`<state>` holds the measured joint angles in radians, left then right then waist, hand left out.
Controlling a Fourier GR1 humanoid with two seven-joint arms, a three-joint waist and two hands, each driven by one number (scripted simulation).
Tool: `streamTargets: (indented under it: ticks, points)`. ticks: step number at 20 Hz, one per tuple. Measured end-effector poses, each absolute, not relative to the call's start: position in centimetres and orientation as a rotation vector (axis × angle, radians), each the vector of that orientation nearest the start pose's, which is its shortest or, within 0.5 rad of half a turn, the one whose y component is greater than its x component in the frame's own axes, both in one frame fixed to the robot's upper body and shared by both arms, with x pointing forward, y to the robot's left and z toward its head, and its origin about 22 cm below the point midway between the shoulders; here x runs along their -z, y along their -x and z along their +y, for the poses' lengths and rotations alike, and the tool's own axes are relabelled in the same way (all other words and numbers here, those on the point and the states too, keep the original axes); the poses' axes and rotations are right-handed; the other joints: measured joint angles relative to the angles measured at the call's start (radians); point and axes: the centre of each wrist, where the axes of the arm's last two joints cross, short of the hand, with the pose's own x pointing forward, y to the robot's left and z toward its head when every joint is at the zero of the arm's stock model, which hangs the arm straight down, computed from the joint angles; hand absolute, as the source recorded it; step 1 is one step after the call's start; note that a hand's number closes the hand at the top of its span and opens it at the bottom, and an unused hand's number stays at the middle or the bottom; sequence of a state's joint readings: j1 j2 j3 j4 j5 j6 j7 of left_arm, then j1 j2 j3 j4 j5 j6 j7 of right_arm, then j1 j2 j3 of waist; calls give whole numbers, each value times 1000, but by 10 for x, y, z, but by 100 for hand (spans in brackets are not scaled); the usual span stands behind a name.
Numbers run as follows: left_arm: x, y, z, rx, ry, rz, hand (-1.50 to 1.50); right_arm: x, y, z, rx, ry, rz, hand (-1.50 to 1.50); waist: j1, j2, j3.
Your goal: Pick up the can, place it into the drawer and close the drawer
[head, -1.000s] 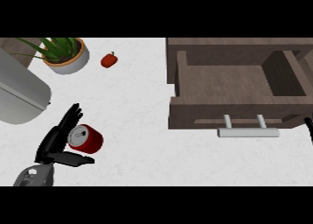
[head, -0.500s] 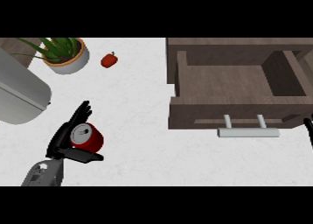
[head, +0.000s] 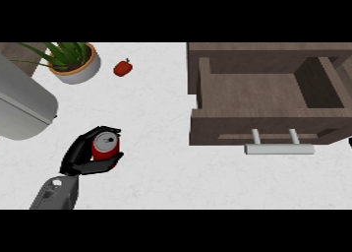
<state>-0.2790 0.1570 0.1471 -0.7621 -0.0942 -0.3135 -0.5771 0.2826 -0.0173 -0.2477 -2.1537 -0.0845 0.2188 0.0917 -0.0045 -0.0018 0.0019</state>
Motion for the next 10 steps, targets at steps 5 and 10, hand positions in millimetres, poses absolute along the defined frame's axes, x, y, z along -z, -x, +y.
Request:
streamTargets:
  ticks: [5,10]
  points:
    - [96,-282,281,210,233,-1563,150,-93,-149,-305,15,163,-1815,-150,1,1,-1]
    - [84,-280,280,110,156,-1588,150,-91,-148,-306,18,161,-1821,-150,5,0,-1]
